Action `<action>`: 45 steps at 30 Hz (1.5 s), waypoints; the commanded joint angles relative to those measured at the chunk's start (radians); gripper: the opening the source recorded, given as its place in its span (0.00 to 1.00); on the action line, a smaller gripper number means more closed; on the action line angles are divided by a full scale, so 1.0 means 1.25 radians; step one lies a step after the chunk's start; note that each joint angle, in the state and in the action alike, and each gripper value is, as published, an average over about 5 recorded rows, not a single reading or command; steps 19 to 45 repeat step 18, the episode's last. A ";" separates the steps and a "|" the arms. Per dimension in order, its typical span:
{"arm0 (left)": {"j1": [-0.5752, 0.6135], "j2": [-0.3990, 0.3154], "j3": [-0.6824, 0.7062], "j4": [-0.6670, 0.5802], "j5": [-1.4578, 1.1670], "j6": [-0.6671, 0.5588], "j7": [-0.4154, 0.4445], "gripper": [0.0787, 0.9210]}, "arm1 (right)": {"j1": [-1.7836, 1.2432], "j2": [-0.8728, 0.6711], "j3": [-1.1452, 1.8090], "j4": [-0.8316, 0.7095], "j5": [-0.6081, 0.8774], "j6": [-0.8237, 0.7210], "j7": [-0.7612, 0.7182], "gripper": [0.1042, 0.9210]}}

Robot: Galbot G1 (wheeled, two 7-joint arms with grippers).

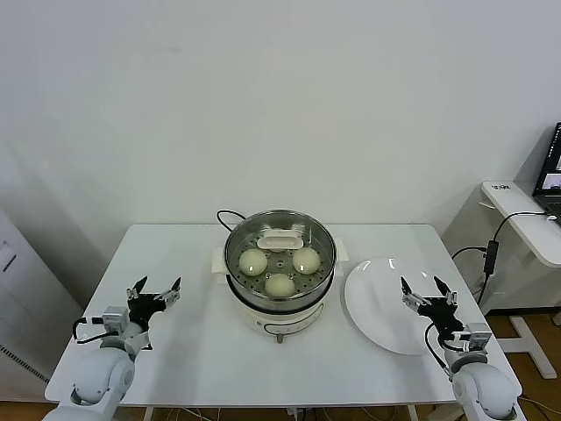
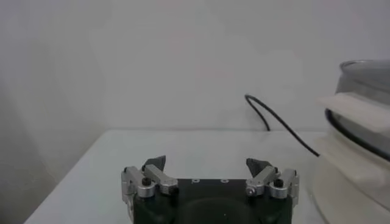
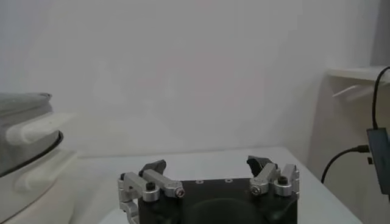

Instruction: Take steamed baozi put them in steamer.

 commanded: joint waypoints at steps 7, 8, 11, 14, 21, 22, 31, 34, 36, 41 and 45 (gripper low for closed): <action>0.006 -0.001 -0.007 0.015 0.003 0.001 -0.002 0.88 | -0.003 0.000 0.006 -0.001 -0.010 -0.018 -0.001 0.88; 0.006 -0.001 -0.007 0.014 0.003 0.003 -0.001 0.88 | -0.003 0.000 0.006 -0.001 -0.011 -0.018 -0.002 0.88; 0.009 0.000 -0.008 0.008 0.001 0.011 -0.001 0.88 | -0.004 0.001 0.006 -0.002 -0.018 -0.017 -0.006 0.88; 0.011 -0.001 -0.009 0.004 0.001 0.018 0.000 0.88 | -0.002 0.002 0.006 -0.004 -0.025 -0.016 -0.011 0.88; 0.011 -0.003 -0.010 0.003 0.002 0.023 0.002 0.88 | 0.003 0.004 0.005 -0.005 -0.030 -0.015 -0.011 0.88; 0.011 -0.003 -0.010 0.003 0.002 0.023 0.002 0.88 | 0.003 0.004 0.005 -0.005 -0.030 -0.015 -0.011 0.88; 0.011 -0.003 -0.010 0.003 0.002 0.023 0.002 0.88 | 0.003 0.004 0.005 -0.005 -0.030 -0.015 -0.011 0.88; 0.011 -0.003 -0.010 0.003 0.002 0.023 0.002 0.88 | 0.003 0.004 0.005 -0.005 -0.030 -0.015 -0.011 0.88; 0.011 -0.003 -0.010 0.003 0.002 0.023 0.002 0.88 | 0.003 0.004 0.005 -0.005 -0.030 -0.015 -0.011 0.88; 0.011 -0.003 -0.010 0.003 0.002 0.023 0.002 0.88 | 0.003 0.004 0.005 -0.005 -0.030 -0.015 -0.011 0.88; 0.011 -0.003 -0.010 0.003 0.002 0.023 0.002 0.88 | 0.003 0.004 0.005 -0.005 -0.030 -0.015 -0.011 0.88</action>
